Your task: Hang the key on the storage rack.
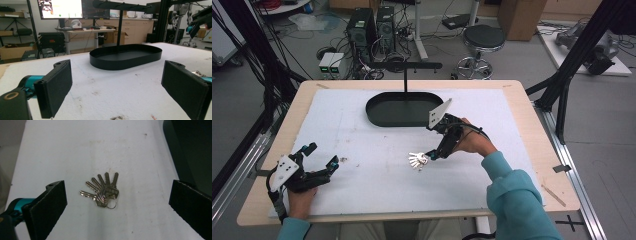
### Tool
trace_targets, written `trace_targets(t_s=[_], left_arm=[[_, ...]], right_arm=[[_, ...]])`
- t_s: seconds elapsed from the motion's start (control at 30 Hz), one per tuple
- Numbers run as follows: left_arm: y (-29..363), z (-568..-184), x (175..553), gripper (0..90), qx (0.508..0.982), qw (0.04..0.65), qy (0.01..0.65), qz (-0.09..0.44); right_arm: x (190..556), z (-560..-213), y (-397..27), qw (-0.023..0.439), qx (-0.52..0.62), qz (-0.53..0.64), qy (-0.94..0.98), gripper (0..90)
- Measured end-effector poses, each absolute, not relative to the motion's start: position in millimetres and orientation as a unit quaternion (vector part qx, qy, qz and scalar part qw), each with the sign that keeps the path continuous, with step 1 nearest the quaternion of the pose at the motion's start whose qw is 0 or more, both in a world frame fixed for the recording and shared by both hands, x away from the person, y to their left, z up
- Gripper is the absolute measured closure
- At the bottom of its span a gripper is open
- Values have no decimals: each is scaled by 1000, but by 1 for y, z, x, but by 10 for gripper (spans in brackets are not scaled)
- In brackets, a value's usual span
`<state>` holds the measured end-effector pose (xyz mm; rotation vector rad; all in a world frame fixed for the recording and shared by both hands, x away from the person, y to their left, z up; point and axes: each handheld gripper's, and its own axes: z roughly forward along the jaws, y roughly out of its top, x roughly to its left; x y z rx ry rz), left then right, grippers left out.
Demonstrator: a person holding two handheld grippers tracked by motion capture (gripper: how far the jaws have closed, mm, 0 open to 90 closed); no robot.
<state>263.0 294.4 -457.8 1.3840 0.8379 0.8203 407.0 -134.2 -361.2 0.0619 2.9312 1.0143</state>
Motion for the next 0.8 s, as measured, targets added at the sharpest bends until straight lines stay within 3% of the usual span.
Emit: trace_targets(t_s=[0.8], left_arm=[[294, -458, 263, 103, 600, 616, 364, 357]], right_arm=[[415, -397, -111, -19, -4, 232, 973, 63]])
